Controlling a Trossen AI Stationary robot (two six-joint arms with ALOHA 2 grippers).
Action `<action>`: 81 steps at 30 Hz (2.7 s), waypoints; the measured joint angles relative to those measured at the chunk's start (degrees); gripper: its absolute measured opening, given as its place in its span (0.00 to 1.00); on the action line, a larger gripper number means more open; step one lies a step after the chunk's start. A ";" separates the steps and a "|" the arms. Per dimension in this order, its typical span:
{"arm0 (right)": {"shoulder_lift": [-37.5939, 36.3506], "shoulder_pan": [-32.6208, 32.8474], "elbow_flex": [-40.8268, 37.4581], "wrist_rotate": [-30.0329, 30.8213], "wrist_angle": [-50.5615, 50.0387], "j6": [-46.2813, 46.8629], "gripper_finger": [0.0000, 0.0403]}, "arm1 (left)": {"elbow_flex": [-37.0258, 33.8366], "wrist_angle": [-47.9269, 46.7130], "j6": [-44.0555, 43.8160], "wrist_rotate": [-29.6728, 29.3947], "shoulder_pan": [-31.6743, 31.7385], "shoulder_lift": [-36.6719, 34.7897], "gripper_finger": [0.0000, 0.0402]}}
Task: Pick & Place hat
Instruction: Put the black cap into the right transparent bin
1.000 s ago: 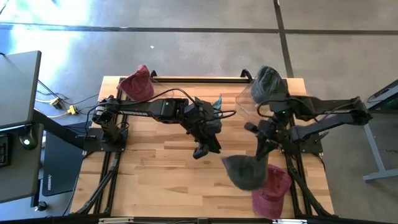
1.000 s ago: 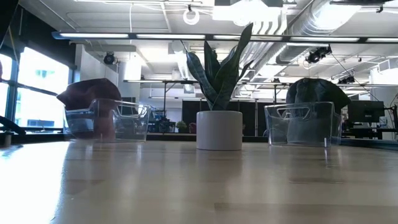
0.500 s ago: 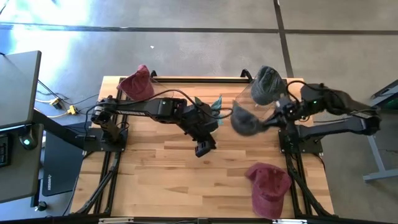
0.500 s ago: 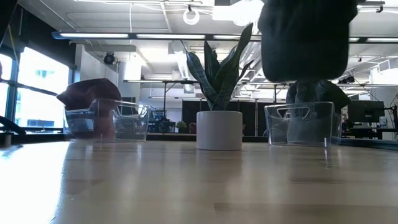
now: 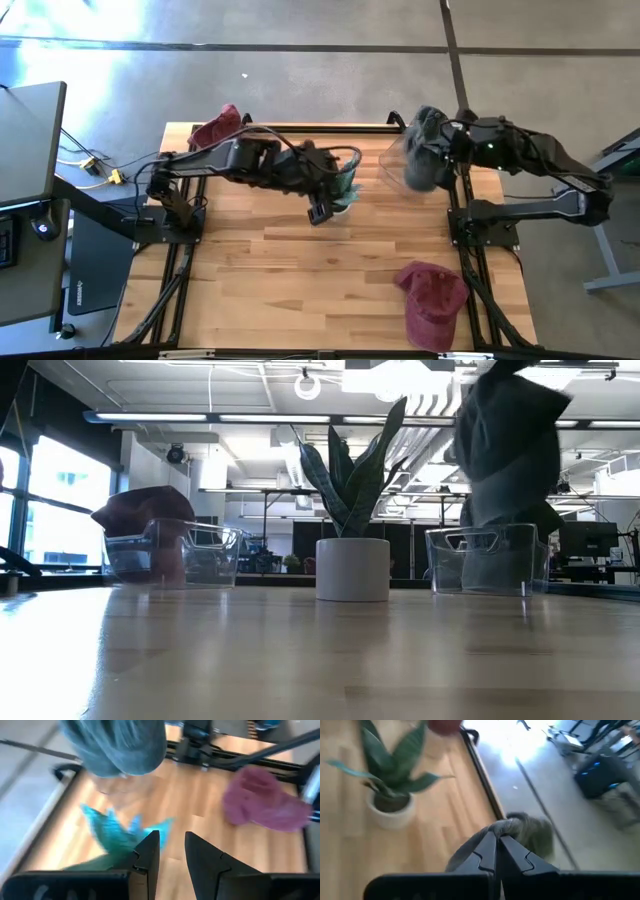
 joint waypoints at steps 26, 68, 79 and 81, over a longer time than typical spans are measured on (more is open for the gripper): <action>7.69 -12.82 -13.84 25.19 1.69 -0.57 0.00 | 5.84 -16.90 20.34 -5.72 8.50 -0.05 0.22; 7.66 -26.44 -9.72 10.98 1.77 36.70 0.50 | 5.84 -4.70 19.49 -1.63 12.72 -0.02 0.22; 15.74 -26.59 -12.60 -25.41 10.38 29.06 0.17 | 5.84 -4.68 19.65 -1.67 12.70 -0.02 0.22; 19.33 -26.66 -13.20 -22.48 12.70 28.36 0.07 | 5.84 -4.67 19.64 -1.67 12.70 -0.02 0.22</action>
